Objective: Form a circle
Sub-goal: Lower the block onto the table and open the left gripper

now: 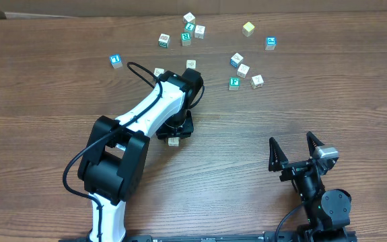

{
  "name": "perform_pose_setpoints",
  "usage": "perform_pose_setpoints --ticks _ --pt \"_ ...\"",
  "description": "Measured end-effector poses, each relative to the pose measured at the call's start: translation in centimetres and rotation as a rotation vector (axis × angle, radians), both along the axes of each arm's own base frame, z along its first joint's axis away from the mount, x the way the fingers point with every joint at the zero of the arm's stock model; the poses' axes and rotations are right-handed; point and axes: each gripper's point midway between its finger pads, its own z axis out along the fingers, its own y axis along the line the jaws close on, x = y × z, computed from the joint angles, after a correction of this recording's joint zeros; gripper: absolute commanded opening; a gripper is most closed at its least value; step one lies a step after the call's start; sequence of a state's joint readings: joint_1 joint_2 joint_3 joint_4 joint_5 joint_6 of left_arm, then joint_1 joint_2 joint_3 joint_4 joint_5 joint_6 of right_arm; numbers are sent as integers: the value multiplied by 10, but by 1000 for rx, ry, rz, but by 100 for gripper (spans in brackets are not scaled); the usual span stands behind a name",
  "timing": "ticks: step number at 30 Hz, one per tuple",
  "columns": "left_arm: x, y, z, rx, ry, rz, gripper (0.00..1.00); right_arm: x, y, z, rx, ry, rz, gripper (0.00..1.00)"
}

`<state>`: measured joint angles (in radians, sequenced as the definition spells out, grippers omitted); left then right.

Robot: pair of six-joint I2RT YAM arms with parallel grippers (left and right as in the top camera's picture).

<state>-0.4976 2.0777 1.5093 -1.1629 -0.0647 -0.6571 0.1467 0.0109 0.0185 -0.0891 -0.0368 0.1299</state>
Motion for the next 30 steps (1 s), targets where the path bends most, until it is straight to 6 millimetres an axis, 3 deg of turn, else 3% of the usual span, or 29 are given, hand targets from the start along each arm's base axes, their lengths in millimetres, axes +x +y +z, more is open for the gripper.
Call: perform_pose_setpoints --ticks 12,15,27,30 --pt "0 0 0 -2 0 0 39 0 0 0 0 1 0 100" --pt "0 -1 0 -4 2 0 33 0 0 0 0 0 0 100" --pt "-3 -6 0 -33 18 9 32 0 0 0 0 0 0 100" --pt "-4 -7 0 -40 21 10 39 0 0 0 0 0 0 100"
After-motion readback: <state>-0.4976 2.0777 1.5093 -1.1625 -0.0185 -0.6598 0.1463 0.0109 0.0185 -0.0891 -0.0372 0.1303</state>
